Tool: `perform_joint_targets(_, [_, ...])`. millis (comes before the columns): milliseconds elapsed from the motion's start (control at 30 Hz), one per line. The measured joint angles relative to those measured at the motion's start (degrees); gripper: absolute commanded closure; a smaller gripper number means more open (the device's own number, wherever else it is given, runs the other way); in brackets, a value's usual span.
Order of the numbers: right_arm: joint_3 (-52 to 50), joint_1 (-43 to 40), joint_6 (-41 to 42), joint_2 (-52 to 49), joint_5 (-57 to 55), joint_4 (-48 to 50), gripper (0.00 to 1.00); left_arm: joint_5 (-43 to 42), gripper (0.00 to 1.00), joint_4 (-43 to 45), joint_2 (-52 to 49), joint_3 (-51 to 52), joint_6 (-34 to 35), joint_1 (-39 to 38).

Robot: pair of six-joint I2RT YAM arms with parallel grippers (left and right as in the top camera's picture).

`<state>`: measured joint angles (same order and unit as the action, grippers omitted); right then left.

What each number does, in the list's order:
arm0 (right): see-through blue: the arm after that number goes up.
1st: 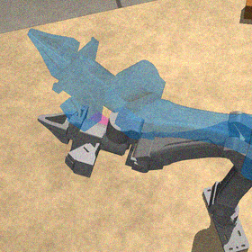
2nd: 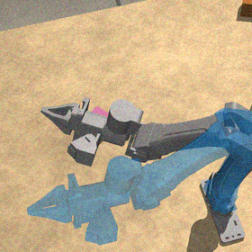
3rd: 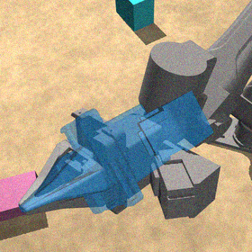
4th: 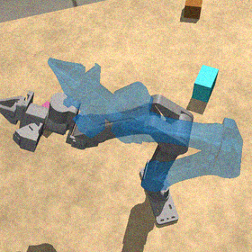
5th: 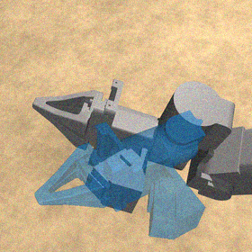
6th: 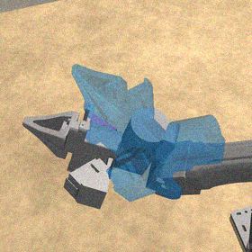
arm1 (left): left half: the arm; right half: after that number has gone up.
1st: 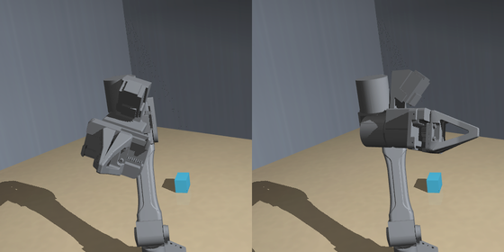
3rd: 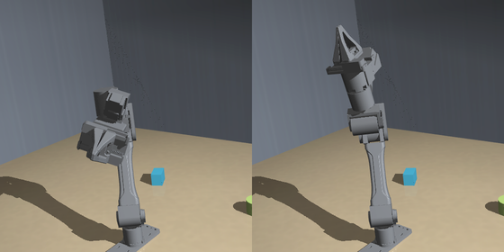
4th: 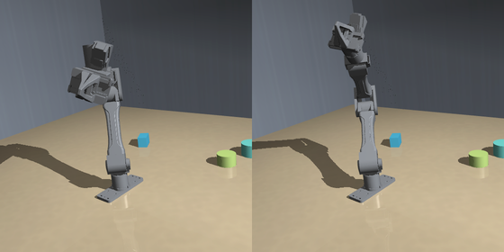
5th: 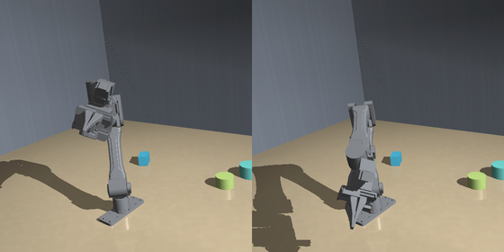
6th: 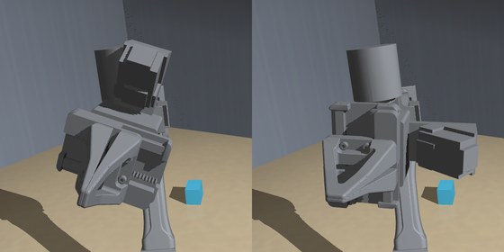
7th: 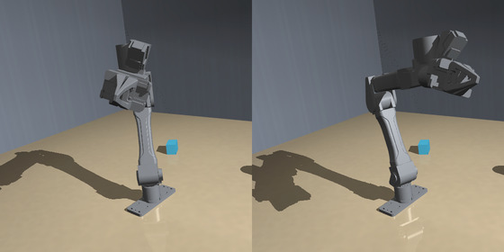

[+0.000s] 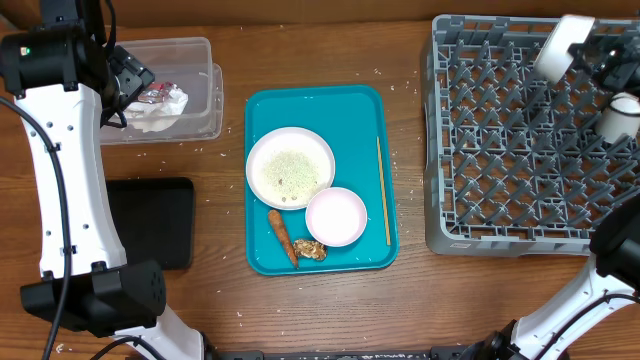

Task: Sort waste into correct bins and load items into the dishwasher
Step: 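Carry the white bowl with the right gripper to the rack's upper right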

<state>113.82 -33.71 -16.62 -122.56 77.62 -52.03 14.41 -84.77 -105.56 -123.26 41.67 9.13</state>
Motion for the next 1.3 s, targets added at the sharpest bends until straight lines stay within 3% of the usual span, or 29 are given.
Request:
perform_joint_targets(167, [-0.24,2.82,14.58,-0.07,-3.74,17.14,0.96,-0.02,0.00,0.00,0.00,0.02,0.00,0.00])
perform_joint_targets(300, [-0.24,5.49,21.00,-1.46,-9.14,19.52,0.96,0.00,0.00,0.00,0.00,0.02,0.00,0.00])
perform_joint_targets(967, [-0.24,6.34,24.30,-7.43,-16.33,18.80,0.96,0.00,0.00,0.00,0.00,0.02,0.00,0.00])
perform_joint_targets(1300, [-0.24,6.32,24.94,-7.43,-12.96,22.99,0.96,0.00,0.00,0.00,0.00,0.02,0.00,0.00])
